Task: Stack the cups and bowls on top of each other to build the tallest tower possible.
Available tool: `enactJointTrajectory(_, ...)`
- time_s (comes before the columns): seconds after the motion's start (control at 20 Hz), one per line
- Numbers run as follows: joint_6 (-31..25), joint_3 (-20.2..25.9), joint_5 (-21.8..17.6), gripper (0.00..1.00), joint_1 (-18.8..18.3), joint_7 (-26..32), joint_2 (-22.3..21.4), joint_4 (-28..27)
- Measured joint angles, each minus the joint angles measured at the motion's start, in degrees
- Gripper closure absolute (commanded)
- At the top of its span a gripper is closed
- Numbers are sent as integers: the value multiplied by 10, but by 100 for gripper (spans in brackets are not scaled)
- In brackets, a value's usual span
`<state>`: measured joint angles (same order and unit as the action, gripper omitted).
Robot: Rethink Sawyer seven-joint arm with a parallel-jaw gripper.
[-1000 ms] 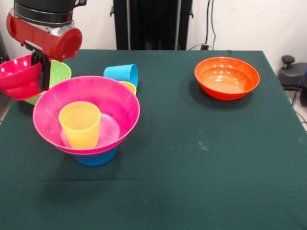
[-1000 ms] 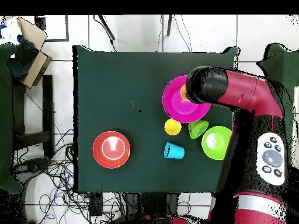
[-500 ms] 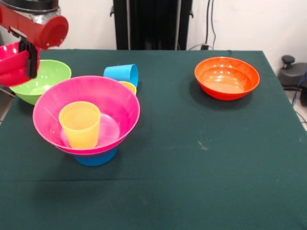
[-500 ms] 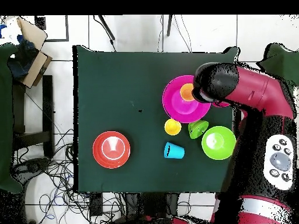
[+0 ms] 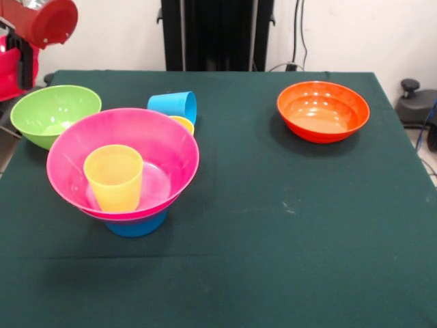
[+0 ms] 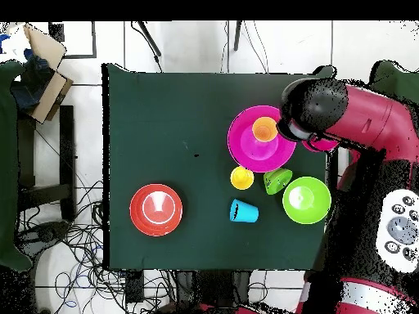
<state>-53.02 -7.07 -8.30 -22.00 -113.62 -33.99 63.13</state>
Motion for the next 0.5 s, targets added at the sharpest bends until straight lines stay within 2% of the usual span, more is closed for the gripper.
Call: enactJointTrajectory(0.5, -9, -6, 20, 100, 19, 0, 2, -35)
